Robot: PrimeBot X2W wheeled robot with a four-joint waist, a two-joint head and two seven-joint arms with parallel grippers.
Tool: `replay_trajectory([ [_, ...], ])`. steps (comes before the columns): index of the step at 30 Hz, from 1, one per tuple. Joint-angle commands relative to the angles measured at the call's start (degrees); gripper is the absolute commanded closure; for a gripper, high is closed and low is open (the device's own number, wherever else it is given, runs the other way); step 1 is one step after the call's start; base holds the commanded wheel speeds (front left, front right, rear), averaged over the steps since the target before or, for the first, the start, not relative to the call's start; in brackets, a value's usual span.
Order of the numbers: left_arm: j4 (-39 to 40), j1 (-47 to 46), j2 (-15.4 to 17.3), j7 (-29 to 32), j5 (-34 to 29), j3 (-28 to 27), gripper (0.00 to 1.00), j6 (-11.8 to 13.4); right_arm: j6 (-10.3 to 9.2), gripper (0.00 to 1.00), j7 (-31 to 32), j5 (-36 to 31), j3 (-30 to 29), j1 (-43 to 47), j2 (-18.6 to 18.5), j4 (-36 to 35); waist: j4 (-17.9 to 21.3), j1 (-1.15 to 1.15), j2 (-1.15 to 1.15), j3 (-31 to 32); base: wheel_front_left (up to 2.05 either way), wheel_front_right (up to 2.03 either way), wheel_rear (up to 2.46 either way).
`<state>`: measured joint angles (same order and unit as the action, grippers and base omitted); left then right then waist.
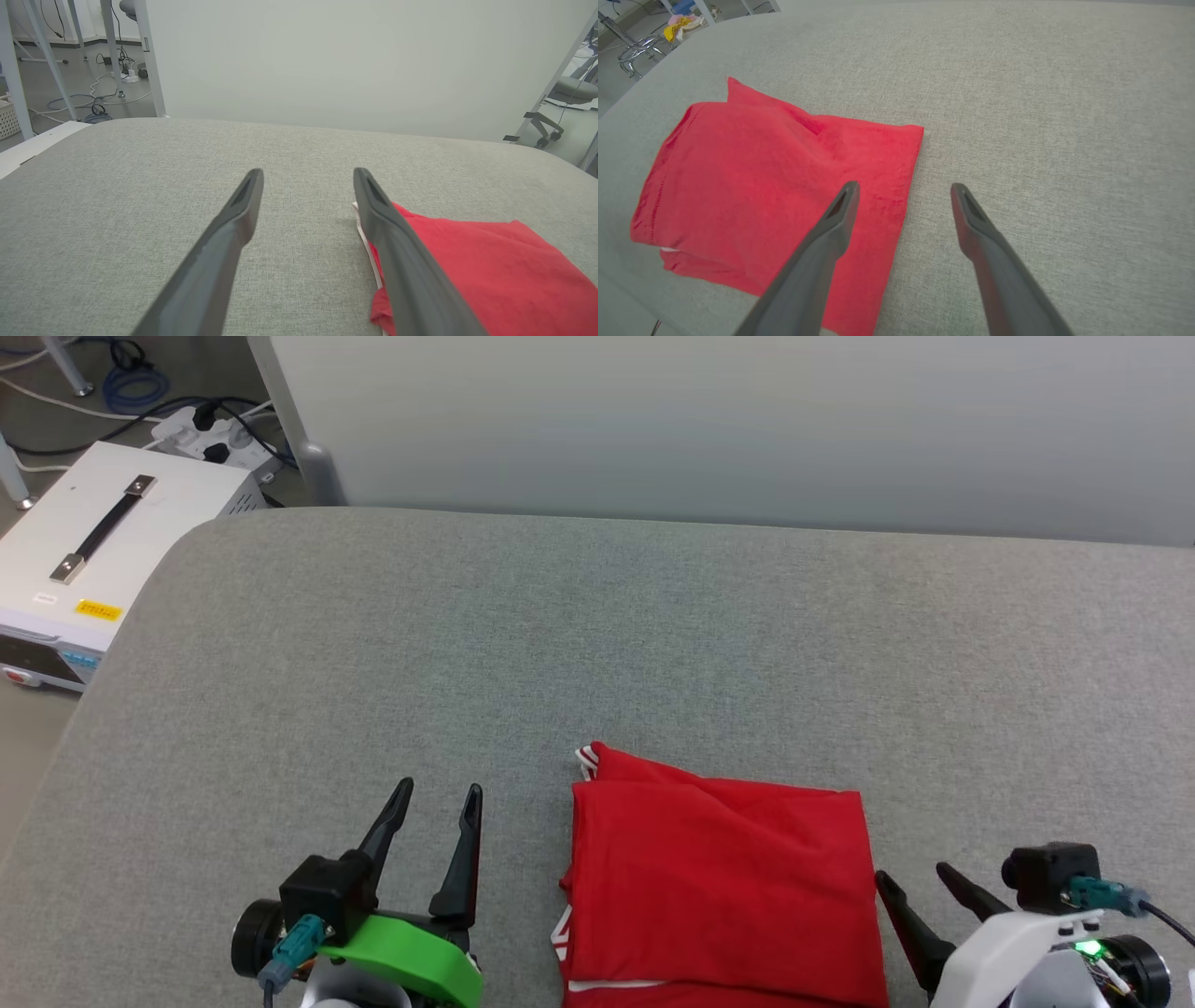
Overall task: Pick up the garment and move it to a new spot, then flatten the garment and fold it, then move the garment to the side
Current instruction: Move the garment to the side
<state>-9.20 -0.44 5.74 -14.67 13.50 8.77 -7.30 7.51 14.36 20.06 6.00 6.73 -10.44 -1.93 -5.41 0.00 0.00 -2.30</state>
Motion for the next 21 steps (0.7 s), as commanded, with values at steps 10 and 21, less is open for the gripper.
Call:
replay_trajectory([
  [10,-0.8,-3.6,0.1,-0.3,-0.4,1.9,0.0,-0.2,-0.02,0.0,22.3,0.1,0.0,-8.1,2.4,5.3,-3.4,0.0,0.0,-3.7,0.0,0.0,0.0],
  [21,-0.9,-4.3,0.5,-0.3,-0.3,2.2,0.0,-0.2,-0.02,0.0,27.5,-3.2,-0.8,-9.6,6.0,13.0,-5.9,0.0,0.0,-5.6,0.0,0.0,0.0],
])
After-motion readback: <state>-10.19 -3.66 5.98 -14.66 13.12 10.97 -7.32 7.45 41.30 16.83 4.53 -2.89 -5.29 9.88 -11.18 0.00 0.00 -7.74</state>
